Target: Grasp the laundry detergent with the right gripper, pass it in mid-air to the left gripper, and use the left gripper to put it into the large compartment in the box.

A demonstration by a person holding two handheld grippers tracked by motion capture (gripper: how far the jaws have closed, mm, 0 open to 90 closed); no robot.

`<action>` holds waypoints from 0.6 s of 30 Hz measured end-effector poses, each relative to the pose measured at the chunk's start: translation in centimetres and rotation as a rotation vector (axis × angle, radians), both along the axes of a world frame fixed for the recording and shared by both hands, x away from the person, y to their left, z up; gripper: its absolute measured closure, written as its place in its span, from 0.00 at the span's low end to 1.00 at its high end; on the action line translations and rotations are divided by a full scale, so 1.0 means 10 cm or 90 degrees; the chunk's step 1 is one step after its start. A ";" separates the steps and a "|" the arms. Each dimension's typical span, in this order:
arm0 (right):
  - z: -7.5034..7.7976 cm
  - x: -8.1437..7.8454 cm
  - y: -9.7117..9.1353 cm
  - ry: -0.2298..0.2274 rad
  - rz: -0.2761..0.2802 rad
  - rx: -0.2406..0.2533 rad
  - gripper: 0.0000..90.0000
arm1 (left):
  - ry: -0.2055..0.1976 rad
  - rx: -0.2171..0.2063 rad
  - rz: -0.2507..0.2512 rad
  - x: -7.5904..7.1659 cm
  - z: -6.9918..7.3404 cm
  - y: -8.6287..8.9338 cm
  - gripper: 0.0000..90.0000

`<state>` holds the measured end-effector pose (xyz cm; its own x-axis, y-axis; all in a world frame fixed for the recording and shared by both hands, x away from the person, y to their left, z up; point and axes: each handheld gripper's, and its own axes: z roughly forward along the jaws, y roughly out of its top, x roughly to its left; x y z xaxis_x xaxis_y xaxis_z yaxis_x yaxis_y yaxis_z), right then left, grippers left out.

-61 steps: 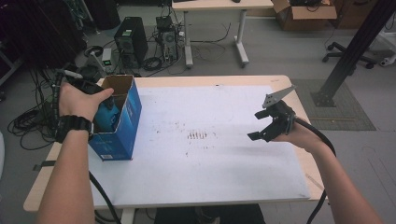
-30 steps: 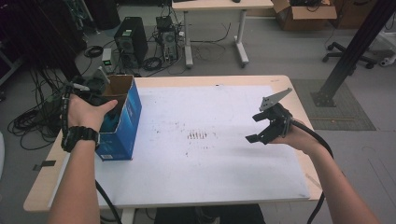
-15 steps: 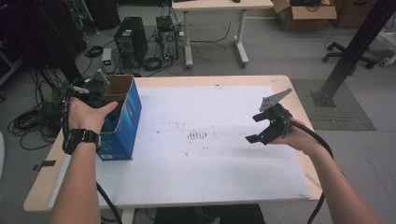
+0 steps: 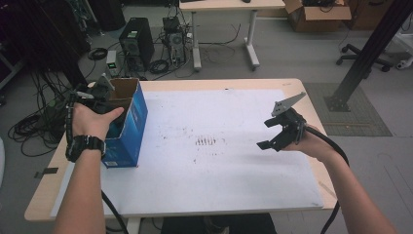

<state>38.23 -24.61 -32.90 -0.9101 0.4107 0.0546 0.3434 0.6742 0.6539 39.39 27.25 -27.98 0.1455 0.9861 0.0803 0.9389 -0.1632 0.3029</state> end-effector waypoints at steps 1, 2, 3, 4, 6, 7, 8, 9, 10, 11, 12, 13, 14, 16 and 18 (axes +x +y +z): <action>0.00 0.00 -0.01 0.000 0.000 0.000 0.07 | 0.001 0.001 -0.001 0.00 0.01 0.00 0.37; 0.00 0.00 -0.01 0.000 -0.001 0.000 0.07 | 0.002 0.000 -0.003 0.00 0.01 -0.01 0.37; 0.00 0.00 -0.01 -0.001 -0.001 0.000 0.07 | 0.003 -0.002 -0.003 -0.01 0.02 -0.01 0.36; 0.00 0.00 -0.02 0.000 -0.002 0.001 0.07 | 0.004 -0.002 -0.006 -0.01 0.03 -0.01 0.35; 0.01 0.00 -0.03 -0.002 -0.002 0.000 0.07 | 0.002 0.003 -0.007 -0.02 0.06 -0.03 0.33; 0.01 -0.01 -0.03 -0.001 -0.003 0.001 0.07 | 0.003 0.001 -0.010 -0.02 0.07 -0.04 0.32; 0.01 -0.01 -0.03 -0.002 -0.002 0.001 0.07 | 0.005 -0.003 -0.015 -0.03 0.08 -0.04 0.31; 0.02 -0.01 -0.03 -0.001 -0.002 0.001 0.07 | 0.003 -0.003 -0.016 -0.03 0.10 -0.05 0.31; 0.02 -0.01 -0.03 -0.002 -0.001 0.001 0.07 | -0.001 0.001 -0.017 -0.04 0.12 -0.06 0.31; 0.03 -0.02 -0.03 -0.002 -0.001 0.000 0.07 | -0.002 0.002 -0.019 -0.04 0.15 -0.06 0.31; 0.04 -0.02 -0.02 -0.003 0.000 0.000 0.07 | -0.002 0.002 -0.023 -0.05 0.17 -0.07 0.30; 0.04 -0.02 -0.02 -0.003 0.000 0.000 0.07 | -0.003 0.003 -0.028 -0.05 0.20 -0.07 0.30; 0.05 -0.02 -0.02 -0.003 0.001 0.001 0.07 | -0.002 0.004 -0.031 -0.06 0.23 -0.08 0.30; 0.06 -0.03 -0.02 -0.004 0.002 0.000 0.07 | -0.013 0.012 -0.035 -0.08 0.30 -0.09 0.29; 0.07 -0.03 -0.02 -0.005 0.001 -0.001 0.07 | -0.020 0.019 -0.043 -0.10 0.38 -0.11 0.28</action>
